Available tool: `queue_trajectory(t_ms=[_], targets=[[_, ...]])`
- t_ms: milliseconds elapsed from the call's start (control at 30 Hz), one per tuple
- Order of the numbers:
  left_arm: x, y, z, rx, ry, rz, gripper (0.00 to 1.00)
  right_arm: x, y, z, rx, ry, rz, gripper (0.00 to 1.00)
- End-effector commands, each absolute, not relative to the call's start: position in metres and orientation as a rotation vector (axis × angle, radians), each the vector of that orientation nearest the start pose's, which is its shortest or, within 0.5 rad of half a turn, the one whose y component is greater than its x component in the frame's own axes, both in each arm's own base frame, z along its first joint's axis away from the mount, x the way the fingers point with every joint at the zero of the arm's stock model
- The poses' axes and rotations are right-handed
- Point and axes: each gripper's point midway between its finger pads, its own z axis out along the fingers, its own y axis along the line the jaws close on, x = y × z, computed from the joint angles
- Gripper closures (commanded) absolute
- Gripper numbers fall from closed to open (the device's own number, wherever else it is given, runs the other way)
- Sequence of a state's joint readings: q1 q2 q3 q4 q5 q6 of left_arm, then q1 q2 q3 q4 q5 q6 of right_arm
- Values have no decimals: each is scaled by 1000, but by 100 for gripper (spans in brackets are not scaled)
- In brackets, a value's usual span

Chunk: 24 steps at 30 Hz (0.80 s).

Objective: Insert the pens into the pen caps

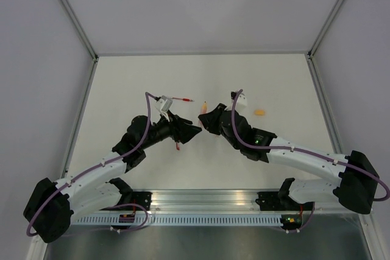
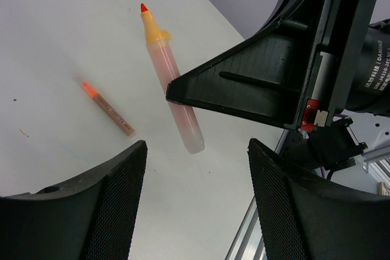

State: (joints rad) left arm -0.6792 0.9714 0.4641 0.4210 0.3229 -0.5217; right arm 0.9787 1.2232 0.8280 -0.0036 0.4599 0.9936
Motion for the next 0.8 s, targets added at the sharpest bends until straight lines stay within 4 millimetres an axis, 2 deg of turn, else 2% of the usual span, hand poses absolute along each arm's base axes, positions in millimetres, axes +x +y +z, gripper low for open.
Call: queue_trajectory(t_ms=[0,167,267,600,767], targets=[[223,-274,229,398,1660,-1165,28,263,312,223,396,1917,931,100],[227,-272,224,386,1681,-1132,32,259,315,226,409,1890,959,100],[229,-270,224,378,1684,-1113,37,258,316,225,415,1888,965,100],[232,-271,220,392,1700,-1093,39,252,317,235,417,1862,990,100],[233,-272,219,398,1707,-1093,41,250,322,234,397,1873,994,100]])
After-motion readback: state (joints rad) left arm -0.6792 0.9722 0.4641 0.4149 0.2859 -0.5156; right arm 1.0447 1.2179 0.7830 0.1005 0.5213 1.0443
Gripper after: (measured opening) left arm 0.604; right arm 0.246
